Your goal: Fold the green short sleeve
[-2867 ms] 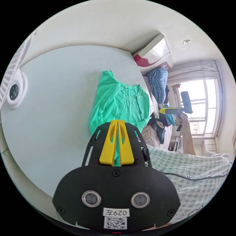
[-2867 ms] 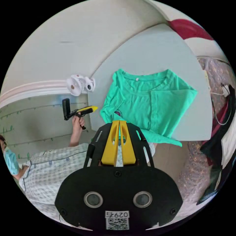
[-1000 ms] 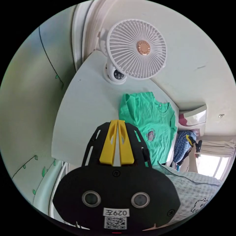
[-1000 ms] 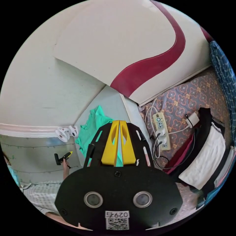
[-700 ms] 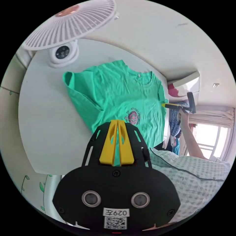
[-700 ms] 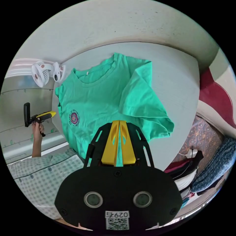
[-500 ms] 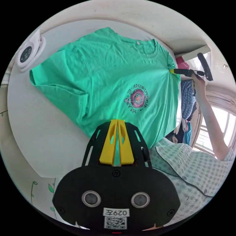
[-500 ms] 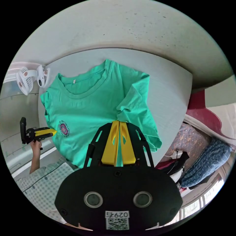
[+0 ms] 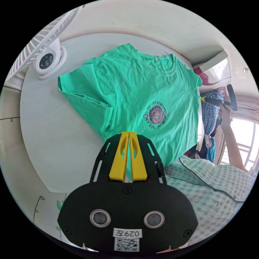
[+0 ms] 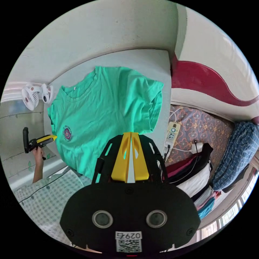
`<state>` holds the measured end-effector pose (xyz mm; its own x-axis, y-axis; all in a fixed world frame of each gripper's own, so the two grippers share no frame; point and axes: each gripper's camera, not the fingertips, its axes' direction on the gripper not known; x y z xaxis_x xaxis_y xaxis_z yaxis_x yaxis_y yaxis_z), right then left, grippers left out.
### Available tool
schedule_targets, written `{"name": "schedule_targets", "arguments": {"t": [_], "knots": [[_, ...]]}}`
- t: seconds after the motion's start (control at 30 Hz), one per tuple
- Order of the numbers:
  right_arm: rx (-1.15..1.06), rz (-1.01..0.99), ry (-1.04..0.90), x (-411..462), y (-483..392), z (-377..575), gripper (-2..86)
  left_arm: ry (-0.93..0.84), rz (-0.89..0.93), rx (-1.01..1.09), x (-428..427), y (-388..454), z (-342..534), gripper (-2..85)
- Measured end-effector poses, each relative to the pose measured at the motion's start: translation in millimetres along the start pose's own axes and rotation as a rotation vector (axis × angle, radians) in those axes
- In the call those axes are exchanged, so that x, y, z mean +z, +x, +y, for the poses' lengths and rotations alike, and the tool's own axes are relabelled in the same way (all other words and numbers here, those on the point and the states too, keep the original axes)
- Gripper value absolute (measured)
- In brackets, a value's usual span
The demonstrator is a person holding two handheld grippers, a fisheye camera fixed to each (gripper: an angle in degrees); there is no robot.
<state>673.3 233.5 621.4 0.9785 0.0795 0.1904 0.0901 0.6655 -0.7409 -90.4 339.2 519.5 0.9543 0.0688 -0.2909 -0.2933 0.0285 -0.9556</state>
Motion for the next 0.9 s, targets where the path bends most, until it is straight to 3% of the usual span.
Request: {"name": "schedule_targets", "arguments": {"t": [0.1, 0.27, 0.47, 0.57, 0.67, 0.77, 0.9], "knots": [[0.048, -0.037, 0.017, -1.6, 22.2, 0.5, -0.5, -0.059, -0.015, 0.006, 12.4, -10.5, -6.1, -1.0], [0.105, -0.175, 0.141, -30.1, 59.2, 3.1, -0.4, -0.01, -0.063, -0.02, 7.6, -16.7, 0.1, -1.0], [0.093, -0.197, 0.001, -1.9, 72.2, -12.3, -0.5, -0.036, -0.059, -0.008, 20.3, -26.2, -0.9, -1.0], [0.201, -0.163, 0.031, -7.9, 104.4, 5.2, -0.4, -0.015, -0.012, -0.039, 18.2, -36.8, 2.4, -1.0], [0.345, -0.346, 0.062, -6.9, 149.8, 26.2, -0.4, 0.006, 0.006, -0.058, 15.9, -43.0, 6.2, -1.0], [0.456, -0.368, 0.177, -15.7, 168.3, 46.2, -0.4, 0.024, 0.001, -0.062, 13.2, -45.2, 10.0, -1.0], [0.315, -0.403, 0.233, -23.1, 148.7, 42.8, -0.4, -0.02, -0.006, -0.07, 7.0, -46.3, 4.5, -1.0]]}}
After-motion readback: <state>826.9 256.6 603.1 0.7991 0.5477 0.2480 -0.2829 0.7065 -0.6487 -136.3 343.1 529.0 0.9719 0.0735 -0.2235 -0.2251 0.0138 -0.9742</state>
